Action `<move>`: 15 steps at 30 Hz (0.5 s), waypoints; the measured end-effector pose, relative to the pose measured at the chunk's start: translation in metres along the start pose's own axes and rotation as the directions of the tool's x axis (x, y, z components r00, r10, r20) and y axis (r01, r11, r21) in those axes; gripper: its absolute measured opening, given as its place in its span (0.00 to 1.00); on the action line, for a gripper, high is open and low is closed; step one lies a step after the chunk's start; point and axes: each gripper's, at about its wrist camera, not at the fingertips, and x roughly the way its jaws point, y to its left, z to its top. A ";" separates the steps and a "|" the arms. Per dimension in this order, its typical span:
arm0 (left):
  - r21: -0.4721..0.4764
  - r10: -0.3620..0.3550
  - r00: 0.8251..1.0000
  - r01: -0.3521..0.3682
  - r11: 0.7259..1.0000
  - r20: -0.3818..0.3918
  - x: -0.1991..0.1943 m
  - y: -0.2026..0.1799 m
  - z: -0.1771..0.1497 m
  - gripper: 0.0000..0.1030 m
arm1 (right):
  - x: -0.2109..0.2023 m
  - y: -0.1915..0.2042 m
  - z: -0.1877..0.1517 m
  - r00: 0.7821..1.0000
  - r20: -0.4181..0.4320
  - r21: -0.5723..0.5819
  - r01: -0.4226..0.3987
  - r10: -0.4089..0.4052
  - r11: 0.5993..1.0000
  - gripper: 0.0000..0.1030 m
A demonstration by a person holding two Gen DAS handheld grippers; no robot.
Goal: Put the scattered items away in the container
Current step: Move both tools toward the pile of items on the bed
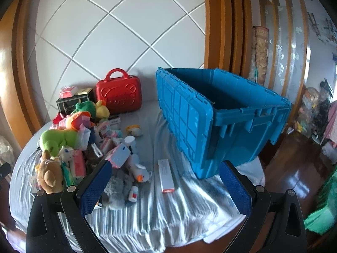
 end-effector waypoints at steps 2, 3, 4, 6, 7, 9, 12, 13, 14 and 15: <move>-0.003 0.002 1.000 -0.002 1.000 -0.001 0.000 0.001 -0.001 1.00 | 0.000 0.000 0.000 1.000 0.001 -0.002 -0.001 0.001 1.000 1.00; -0.004 0.005 1.000 -0.005 1.000 -0.001 -0.001 0.001 -0.002 1.00 | -0.001 -0.001 0.000 1.000 0.002 -0.003 -0.001 0.001 1.000 1.00; -0.005 0.007 1.000 -0.007 1.000 -0.002 -0.001 0.002 -0.002 1.00 | -0.001 -0.001 -0.001 1.000 0.002 -0.003 -0.002 0.002 1.000 1.00; -0.007 0.009 1.000 -0.009 1.000 -0.004 -0.001 0.003 -0.004 1.00 | -0.001 -0.001 -0.001 1.000 0.001 -0.003 -0.003 0.003 1.000 1.00; -0.008 0.007 1.000 -0.007 1.000 -0.005 -0.001 0.003 -0.004 1.00 | -0.001 -0.001 -0.001 1.000 0.000 -0.003 -0.004 0.004 1.000 1.00; -0.009 -0.009 1.000 0.009 1.000 -0.007 -0.001 0.004 -0.005 1.00 | -0.002 -0.003 -0.003 1.000 -0.003 -0.004 -0.005 0.005 1.000 1.00; -0.018 -0.022 1.000 0.022 1.000 0.000 -0.002 0.006 -0.008 1.00 | -0.001 -0.004 -0.006 1.000 -0.010 -0.006 -0.010 0.010 1.000 1.00; -0.021 -0.024 1.000 0.024 1.000 0.001 -0.002 0.007 -0.008 1.00 | -0.001 -0.004 -0.007 1.000 -0.013 -0.008 -0.011 0.011 1.000 1.00; -0.024 -0.024 1.000 0.024 0.999 0.000 -0.002 0.008 -0.009 1.00 | 0.000 -0.005 -0.008 1.000 -0.016 -0.009 -0.010 0.010 1.000 1.00; -0.025 -0.024 1.000 0.023 0.999 -0.002 -0.002 0.009 -0.009 1.00 | 0.000 -0.005 -0.009 1.000 -0.019 -0.010 -0.010 0.010 1.000 1.00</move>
